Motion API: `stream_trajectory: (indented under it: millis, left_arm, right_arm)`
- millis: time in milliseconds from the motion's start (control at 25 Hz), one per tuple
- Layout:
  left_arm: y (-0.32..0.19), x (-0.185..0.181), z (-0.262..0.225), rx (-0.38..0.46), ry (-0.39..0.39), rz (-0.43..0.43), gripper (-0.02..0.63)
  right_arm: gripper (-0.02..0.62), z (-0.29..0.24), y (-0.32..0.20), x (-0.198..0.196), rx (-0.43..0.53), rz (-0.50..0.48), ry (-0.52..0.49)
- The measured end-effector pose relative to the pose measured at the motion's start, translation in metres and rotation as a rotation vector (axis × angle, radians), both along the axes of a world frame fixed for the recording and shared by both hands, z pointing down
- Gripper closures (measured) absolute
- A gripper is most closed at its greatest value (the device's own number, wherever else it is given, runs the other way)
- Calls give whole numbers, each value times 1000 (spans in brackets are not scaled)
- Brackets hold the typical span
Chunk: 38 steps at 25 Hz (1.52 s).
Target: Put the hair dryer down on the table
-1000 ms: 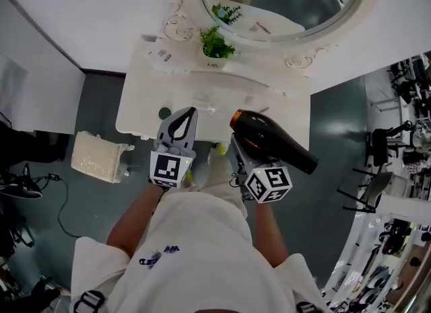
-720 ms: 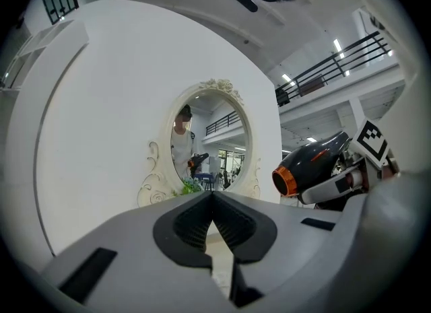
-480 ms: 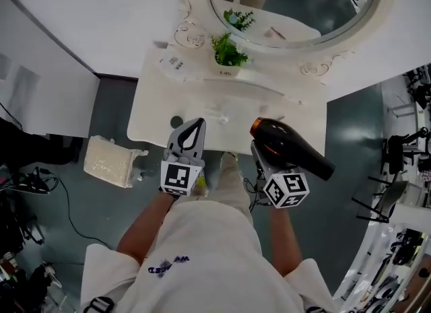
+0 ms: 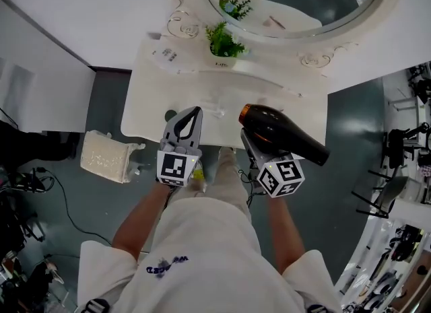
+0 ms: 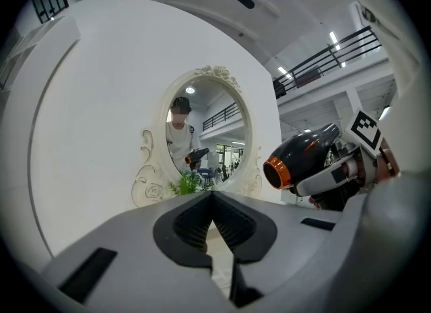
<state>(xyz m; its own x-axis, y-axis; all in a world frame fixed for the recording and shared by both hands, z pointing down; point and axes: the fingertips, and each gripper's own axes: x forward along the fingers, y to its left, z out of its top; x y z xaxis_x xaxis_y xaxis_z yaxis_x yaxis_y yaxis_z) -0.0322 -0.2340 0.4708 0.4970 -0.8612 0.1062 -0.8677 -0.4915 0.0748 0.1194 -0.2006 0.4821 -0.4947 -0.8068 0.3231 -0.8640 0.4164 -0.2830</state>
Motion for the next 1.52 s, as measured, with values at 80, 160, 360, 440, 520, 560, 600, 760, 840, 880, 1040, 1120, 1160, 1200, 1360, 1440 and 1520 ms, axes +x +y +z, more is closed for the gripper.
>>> stream_trajectory:
  millis: [80,160,360,440,520,560,600,760,840,880,1040,1120,1160,1200,1360,1440,1520]
  left_arm:
    - [-3,2,2,1,-4,1,597]
    - [-6,3,4,-2,-3,-1,597]
    - [-16,2,16,-31,-17,-8,597]
    - [-20,4,19,-42,-24,-8,597]
    - [-23,6,23,-43,-20,-9,597]
    - [-25,8,25,-42,-18,-9,597]
    - [-27,9,28,-42,-15,-9,597]
    - [-33,17,37,-54,-14,-3,597]
    - [-36,22,42,-61,-17,6,597]
    - [-36,24,45,-65,-21,13,597]
    - [-39,27,55,-77,-37,18,597]
    - [-42,28,59,-80,-43,15,597]
    - [-43,28,63,-85,-47,15,597]
    - [-44,28,68,-95,-51,14,597]
    - [-51,28,81,-113,-63,2,597]
    - [-55,29,83,-107,-66,0,597]
    - [-58,29,87,-106,-68,0,597]
  right_arm:
    - [296,5,-4,-4,-9,-13,-2]
    - [296,10,-7,-6,-18,-22,-7]
    - [296,21,-18,-9,-38,-40,-8]
    - [296,24,-22,-10,-43,-46,-6]
    - [296,28,-25,-10,-52,-51,-8]
    - [296,31,-27,-10,-57,-54,-8]
    - [296,34,-28,-10,-64,-57,-8]
    - [296,50,-34,-11,-97,-77,14]
    - [296,57,-36,-10,-110,-80,13]
    - [296,61,-36,-11,-117,-80,9]
    - [297,76,-38,-12,-143,-94,3]
    - [296,82,-41,-12,-153,-102,5]
    - [296,86,-43,-12,-158,-105,5]
    - [297,89,-44,-12,-162,-109,5]
    - [296,102,-48,-12,-179,-114,12]
    - [296,109,-48,-12,-191,-113,8]
    - [296,117,-47,-13,-207,-113,4]
